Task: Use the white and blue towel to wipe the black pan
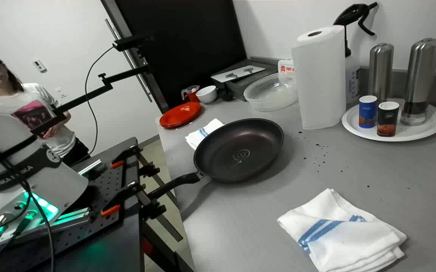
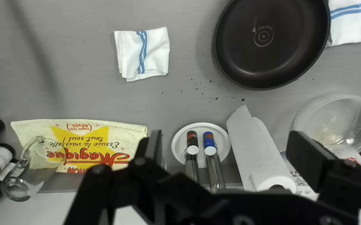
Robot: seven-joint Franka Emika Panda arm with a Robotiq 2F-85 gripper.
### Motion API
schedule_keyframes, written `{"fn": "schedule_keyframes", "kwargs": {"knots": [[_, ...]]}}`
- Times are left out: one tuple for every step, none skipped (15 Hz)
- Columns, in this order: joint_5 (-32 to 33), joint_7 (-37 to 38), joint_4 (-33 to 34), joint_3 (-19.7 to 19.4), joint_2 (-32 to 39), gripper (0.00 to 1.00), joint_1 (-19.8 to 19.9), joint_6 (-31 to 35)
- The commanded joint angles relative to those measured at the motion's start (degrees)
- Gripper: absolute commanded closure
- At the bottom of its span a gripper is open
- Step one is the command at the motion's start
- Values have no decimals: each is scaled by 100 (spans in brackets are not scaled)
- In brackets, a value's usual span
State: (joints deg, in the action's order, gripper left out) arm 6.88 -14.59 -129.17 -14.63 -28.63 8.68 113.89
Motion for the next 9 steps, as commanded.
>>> {"fn": "schedule_keyframes", "kwargs": {"knots": [[-20,-17,15,30,9,0,36,-10],[-20,-17,16,31,9,0,36,-10],[-19,-20,43,18,63,0,38,36],[-46,-83,155,-40,286,0,19,118],[-45,-103,193,-59,396,0,16,183],[-53,-114,240,-88,580,0,11,329],[-113,-175,289,-134,774,0,-16,439],[-168,-156,316,-169,1000,0,-12,664],[-155,-66,326,-163,1212,0,23,929]]}}
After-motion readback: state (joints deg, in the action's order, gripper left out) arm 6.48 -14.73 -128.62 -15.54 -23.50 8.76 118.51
